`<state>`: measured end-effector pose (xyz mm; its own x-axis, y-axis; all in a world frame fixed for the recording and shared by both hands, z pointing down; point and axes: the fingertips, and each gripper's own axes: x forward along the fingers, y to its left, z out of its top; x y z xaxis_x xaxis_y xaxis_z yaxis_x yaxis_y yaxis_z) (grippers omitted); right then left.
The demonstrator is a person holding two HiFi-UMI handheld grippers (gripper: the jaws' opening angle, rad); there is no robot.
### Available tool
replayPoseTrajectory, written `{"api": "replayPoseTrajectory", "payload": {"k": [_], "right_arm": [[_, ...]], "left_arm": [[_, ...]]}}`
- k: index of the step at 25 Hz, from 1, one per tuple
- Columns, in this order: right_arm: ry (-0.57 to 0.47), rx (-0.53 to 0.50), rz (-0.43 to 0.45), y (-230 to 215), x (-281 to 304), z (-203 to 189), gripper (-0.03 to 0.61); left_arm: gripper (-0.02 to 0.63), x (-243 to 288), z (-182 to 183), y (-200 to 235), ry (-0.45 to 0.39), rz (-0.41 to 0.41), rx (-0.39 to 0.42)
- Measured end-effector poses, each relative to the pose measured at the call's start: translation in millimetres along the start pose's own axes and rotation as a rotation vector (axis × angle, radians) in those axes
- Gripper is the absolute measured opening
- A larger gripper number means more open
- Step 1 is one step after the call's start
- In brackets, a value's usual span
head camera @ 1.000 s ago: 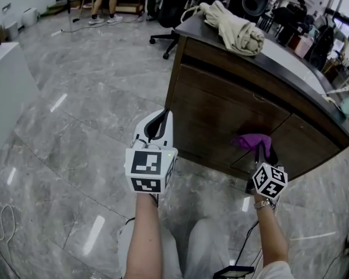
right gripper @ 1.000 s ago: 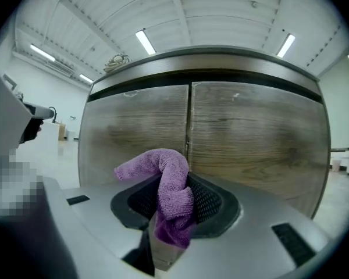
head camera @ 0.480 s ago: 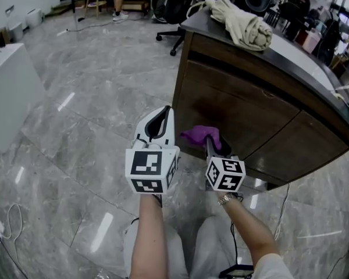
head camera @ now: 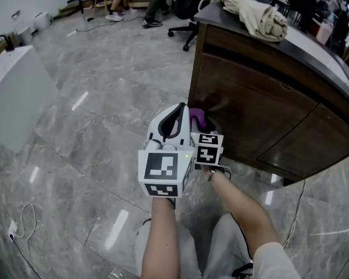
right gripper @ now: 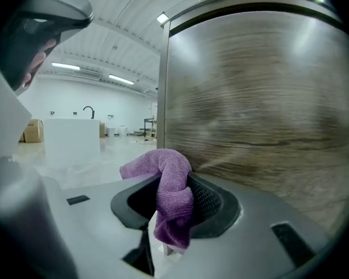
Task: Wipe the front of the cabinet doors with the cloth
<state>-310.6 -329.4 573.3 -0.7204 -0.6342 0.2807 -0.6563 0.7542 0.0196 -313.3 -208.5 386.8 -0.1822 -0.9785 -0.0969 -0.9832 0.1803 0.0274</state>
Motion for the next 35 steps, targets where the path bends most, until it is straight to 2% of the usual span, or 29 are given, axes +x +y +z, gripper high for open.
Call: {"api": "replayPoseTrajectory", "payload": {"k": [3,7,22,35], "right_arm": [[-0.009,0.003,0.003,7,5,3,0.137],[-0.009,0.017,-0.008,-11,-4,-2,0.137],[0.015,0.023,-0.145,-135,-81,-36,0.138],[0.042,0.082,-0.349,-255,-159,-62,0.139]], "left_arm": [[0.006,0,-2,4,0.003,0.001,0.003],[0.006,2,-5,2,0.012,-0.014,0.028],[0.006,2,-5,8,0.004,-0.018,0.007],[0.006,7,-13,1,0.024,-0.046,0.029]]}}
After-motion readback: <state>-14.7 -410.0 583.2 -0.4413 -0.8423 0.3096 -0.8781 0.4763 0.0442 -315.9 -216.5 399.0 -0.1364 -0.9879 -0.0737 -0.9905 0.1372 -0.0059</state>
